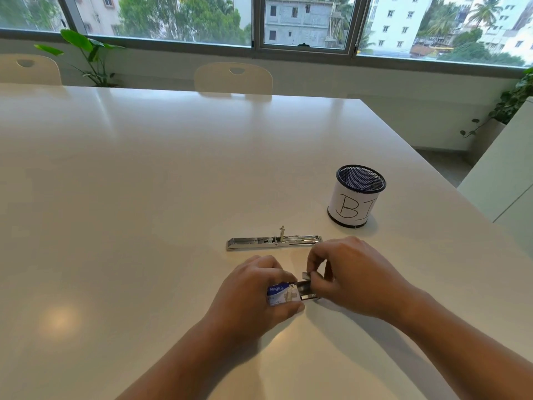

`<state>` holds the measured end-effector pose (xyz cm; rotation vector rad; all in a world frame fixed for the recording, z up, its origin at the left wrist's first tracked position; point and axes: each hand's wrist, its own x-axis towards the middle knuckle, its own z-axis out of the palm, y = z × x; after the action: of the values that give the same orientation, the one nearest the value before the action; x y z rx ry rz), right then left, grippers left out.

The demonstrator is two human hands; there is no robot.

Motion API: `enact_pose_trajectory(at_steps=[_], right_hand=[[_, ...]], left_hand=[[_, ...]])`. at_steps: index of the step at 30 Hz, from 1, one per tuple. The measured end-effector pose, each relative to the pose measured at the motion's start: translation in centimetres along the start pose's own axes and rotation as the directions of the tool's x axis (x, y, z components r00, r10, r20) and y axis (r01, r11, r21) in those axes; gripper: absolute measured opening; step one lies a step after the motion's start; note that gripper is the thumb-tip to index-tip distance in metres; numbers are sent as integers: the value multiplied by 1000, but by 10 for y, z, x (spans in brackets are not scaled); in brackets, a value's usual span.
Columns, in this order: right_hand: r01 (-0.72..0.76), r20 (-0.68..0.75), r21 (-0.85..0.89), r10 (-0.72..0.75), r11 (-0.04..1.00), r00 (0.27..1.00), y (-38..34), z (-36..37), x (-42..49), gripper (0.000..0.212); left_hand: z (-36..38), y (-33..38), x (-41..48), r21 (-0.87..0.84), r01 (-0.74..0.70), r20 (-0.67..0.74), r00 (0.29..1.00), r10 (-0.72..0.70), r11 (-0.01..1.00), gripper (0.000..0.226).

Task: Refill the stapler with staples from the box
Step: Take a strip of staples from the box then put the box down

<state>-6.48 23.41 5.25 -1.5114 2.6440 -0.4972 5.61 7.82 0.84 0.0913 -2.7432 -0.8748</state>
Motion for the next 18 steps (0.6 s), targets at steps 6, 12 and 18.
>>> enact_pose_trajectory(at_steps=[6, 12, 18], right_hand=[[-56, -17, 268, 62, 962, 998, 3, 2, -1, 19], [-108, -63, 362, 139, 926, 988, 10, 4, -3, 20], [-189, -85, 436, 250, 880, 965, 18, 5, -13, 14]], left_hand=[[-1, 0, 0, 6, 10, 26, 1000, -10, 1000, 43], [-1, -2, -1, -4, 26, 44, 999, -26, 1000, 62], [-22, -16, -12, -27, 65, -1, 998, -65, 997, 84]])
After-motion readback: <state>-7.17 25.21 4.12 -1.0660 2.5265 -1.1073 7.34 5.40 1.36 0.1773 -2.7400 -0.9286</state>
